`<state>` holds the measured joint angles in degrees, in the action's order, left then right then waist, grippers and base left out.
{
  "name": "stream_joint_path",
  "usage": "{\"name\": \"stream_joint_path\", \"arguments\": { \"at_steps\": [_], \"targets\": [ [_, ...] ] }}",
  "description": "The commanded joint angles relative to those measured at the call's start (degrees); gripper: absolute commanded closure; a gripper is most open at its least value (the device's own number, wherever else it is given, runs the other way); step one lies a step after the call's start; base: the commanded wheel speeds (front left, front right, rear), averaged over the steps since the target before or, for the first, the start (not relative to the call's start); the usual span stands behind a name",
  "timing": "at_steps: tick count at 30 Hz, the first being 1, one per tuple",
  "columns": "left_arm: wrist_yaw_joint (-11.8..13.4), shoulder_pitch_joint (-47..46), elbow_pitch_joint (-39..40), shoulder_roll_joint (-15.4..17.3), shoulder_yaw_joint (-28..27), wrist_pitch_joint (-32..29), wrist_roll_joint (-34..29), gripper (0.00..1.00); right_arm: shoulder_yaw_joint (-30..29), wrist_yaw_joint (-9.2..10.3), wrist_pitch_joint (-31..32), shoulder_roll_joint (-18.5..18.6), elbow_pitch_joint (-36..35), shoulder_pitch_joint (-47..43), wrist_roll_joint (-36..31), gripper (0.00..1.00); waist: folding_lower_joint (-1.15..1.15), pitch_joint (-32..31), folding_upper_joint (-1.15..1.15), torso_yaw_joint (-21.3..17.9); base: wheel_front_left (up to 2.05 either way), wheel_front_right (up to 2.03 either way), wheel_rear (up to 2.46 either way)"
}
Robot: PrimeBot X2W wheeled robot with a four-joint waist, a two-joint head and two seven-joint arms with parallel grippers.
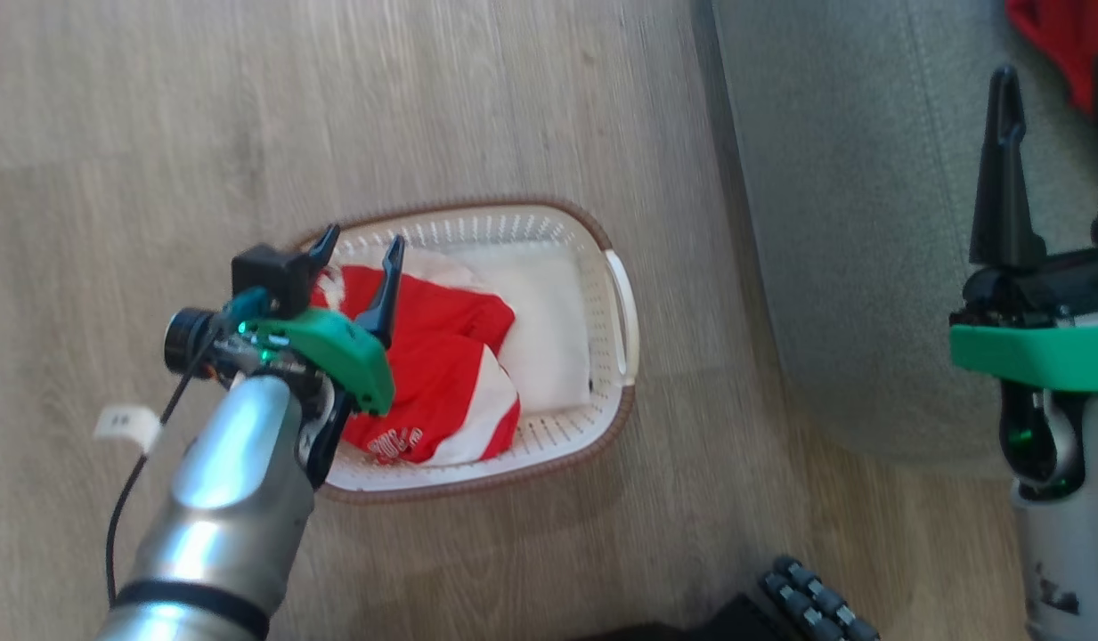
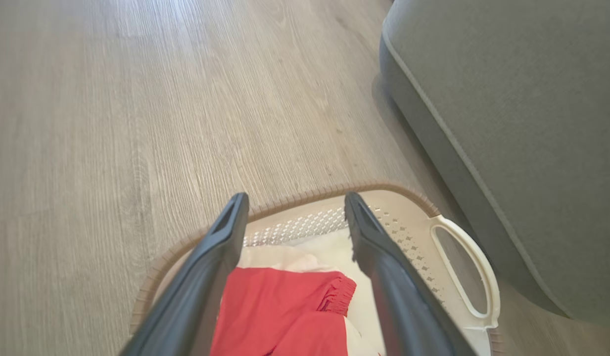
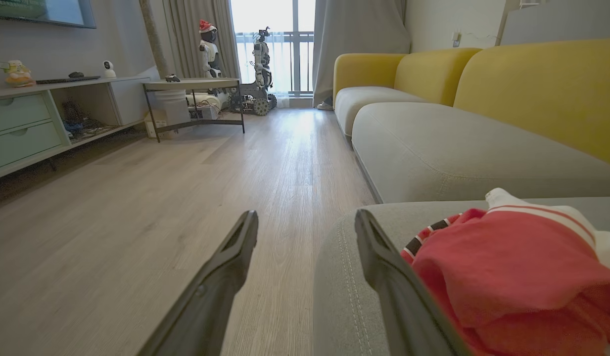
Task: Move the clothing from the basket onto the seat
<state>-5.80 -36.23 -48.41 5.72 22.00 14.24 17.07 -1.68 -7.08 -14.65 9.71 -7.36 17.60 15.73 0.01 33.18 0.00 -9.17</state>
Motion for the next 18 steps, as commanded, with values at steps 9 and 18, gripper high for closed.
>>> {"name": "stream_joint_path", "arguments": {
  "at_steps": [9, 18],
  "targets": [
    [-1.42, -8.52, -10.57, -0.82, 2.31, -1.39, 0.75, 0.0, 0.03, -0.41, -0.35, -1.28, -4.48, 3.89, 0.12, 0.0, -0.01, 8.73, 0.0, -3.44, 0.0, 0.0, 0.0],
    [-1.64, -13.32, -19.24, -0.6, 4.47, -4.74, 1.69, 0.0, 0.86, -0.41, -0.35, -2.63, -6.91, 6.49, 0.04, 0.0, -0.01, 14.21, 0.0, -6.49, 0.0, 0.0, 0.0]
  ]
}}
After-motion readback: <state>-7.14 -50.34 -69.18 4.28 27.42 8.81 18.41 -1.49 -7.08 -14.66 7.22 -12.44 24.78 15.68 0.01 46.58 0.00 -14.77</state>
